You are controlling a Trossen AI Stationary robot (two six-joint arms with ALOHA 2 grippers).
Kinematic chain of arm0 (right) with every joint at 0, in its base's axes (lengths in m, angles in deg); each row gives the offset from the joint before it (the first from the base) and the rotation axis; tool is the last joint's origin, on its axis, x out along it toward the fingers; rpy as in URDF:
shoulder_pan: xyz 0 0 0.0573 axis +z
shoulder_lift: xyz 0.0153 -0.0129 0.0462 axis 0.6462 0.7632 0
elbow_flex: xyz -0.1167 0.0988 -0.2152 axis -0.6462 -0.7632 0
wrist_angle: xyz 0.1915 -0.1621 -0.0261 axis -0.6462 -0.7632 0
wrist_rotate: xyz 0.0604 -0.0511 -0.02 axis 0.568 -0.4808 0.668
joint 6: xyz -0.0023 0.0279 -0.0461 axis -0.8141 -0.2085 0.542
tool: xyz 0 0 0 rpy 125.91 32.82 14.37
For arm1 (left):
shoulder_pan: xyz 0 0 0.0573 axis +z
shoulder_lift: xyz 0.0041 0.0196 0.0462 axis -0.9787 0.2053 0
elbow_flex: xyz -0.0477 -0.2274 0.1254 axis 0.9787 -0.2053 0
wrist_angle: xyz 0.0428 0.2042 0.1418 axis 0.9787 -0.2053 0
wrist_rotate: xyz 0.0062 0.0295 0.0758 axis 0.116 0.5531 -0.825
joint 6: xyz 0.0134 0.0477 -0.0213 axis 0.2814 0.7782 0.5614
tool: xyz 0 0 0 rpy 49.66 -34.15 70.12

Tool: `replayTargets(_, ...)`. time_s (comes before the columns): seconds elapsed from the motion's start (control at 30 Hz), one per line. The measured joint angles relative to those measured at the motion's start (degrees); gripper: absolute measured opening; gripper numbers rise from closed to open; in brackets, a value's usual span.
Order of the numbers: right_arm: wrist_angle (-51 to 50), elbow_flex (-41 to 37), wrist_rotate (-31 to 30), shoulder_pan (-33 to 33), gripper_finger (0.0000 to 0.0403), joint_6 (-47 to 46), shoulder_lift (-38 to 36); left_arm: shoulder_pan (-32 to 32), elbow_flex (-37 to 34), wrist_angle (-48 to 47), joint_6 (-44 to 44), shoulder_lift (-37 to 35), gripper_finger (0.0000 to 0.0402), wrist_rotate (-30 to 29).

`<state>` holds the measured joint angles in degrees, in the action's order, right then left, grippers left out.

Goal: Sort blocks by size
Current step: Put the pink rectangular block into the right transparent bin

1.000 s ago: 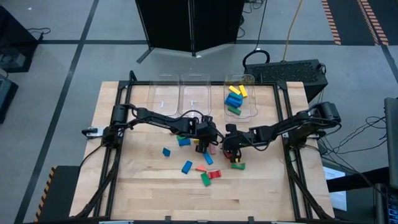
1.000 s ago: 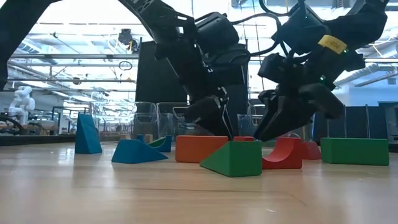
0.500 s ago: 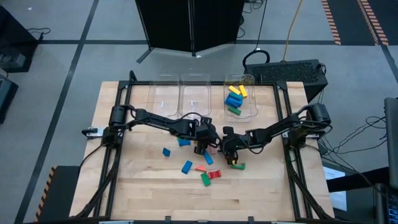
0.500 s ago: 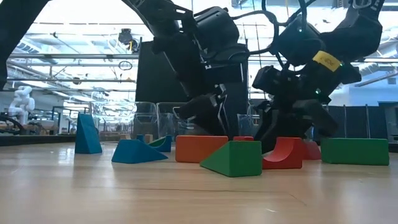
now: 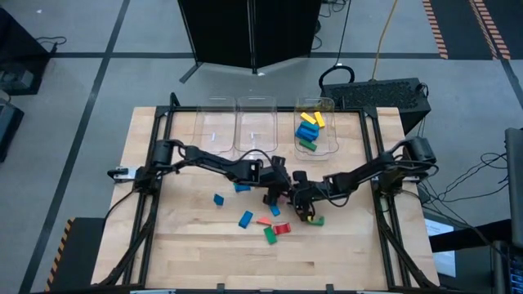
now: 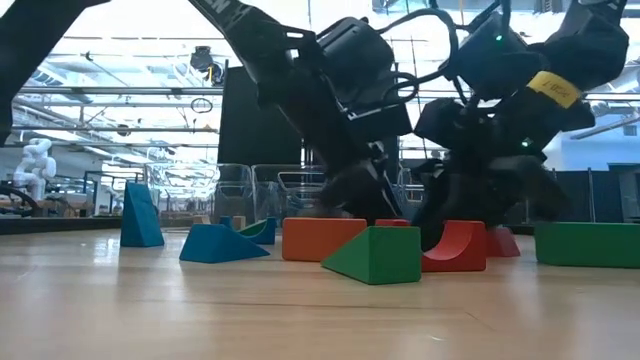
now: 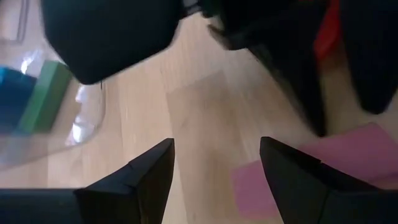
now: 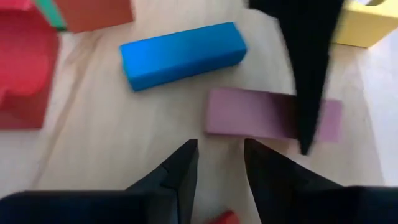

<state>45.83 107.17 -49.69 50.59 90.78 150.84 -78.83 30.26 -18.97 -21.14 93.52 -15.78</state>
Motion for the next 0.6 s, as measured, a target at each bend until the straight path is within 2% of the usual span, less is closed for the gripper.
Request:
replayTargets(0.13, -3.45, -0.04, -1.59, 1.21, 0.012, 0.23, -1.95, -0.12, 0.06, 0.29, 0.76, -0.07, 0.0239, -2.49)
replayTargets(0.3, -5.24, -0.13, -3.99, 1.44, 0.012, 1.96, -5.14, -0.55, 0.16, -2.5, 0.89, -3.9, 0.0239, -5.1)
replayTargets(0.6, -5.63, -0.13, -4.58, 0.15, 0.012, 1.83, -5.33, -0.6, 0.22, -13.67, -3.13, -6.06, 0.0239, -6.2)
